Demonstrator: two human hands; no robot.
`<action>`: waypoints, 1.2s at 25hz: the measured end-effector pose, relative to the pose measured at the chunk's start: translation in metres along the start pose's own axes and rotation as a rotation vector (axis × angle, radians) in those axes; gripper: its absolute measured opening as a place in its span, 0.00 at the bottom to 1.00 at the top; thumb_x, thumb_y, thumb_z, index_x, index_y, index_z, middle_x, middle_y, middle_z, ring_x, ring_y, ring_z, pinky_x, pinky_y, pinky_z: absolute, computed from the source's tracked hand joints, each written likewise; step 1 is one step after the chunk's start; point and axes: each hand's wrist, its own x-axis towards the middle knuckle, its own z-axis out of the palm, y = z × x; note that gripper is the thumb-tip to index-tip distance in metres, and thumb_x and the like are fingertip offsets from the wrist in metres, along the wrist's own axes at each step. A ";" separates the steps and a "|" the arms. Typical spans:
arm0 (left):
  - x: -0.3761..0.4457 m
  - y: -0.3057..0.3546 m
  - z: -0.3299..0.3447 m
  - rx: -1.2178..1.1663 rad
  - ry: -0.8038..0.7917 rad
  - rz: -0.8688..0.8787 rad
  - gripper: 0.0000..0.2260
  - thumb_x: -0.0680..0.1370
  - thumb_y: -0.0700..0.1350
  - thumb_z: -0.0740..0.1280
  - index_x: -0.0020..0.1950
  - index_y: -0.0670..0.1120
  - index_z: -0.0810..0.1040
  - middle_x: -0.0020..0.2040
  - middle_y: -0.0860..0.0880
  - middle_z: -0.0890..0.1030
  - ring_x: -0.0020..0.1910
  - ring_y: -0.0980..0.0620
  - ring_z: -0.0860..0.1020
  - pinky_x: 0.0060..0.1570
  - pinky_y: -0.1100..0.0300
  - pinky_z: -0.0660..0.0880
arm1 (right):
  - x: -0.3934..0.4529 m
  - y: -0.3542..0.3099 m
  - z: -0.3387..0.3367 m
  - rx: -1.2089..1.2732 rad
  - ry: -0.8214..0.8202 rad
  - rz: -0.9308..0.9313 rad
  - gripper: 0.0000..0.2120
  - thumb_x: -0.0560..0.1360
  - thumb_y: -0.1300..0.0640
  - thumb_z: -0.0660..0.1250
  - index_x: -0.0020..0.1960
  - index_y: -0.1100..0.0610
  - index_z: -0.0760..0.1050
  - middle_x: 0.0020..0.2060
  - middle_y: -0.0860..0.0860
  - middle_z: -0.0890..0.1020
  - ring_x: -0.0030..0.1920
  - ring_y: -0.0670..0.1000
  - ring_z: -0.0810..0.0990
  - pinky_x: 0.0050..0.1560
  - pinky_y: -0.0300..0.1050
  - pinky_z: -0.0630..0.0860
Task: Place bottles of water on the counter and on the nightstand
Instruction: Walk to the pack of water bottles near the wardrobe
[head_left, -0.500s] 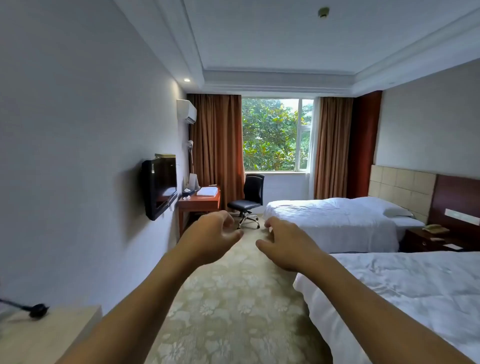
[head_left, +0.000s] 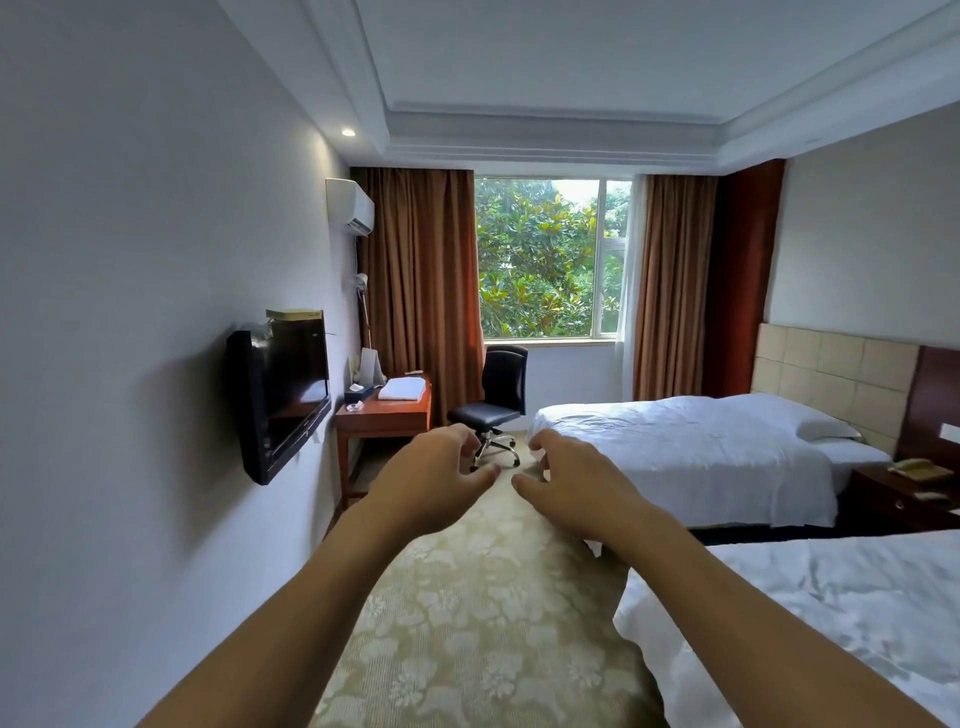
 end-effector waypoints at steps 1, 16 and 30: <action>0.023 -0.014 0.015 -0.006 -0.002 0.001 0.19 0.77 0.56 0.68 0.64 0.47 0.77 0.56 0.50 0.81 0.51 0.55 0.78 0.52 0.56 0.78 | 0.027 0.012 0.010 0.011 -0.005 -0.007 0.20 0.76 0.47 0.65 0.64 0.54 0.71 0.58 0.52 0.79 0.52 0.51 0.77 0.50 0.44 0.74; 0.431 -0.152 0.152 0.051 -0.005 -0.053 0.20 0.77 0.57 0.67 0.65 0.47 0.76 0.59 0.51 0.81 0.54 0.54 0.79 0.56 0.58 0.77 | 0.455 0.177 0.074 -0.022 -0.026 -0.115 0.24 0.76 0.45 0.66 0.69 0.54 0.68 0.62 0.53 0.77 0.50 0.49 0.72 0.48 0.42 0.70; 0.803 -0.347 0.247 0.049 0.013 0.006 0.20 0.78 0.54 0.68 0.66 0.46 0.76 0.62 0.49 0.80 0.57 0.53 0.78 0.57 0.63 0.73 | 0.847 0.269 0.190 -0.012 0.052 -0.068 0.21 0.74 0.45 0.65 0.63 0.53 0.71 0.57 0.53 0.79 0.53 0.53 0.77 0.55 0.49 0.76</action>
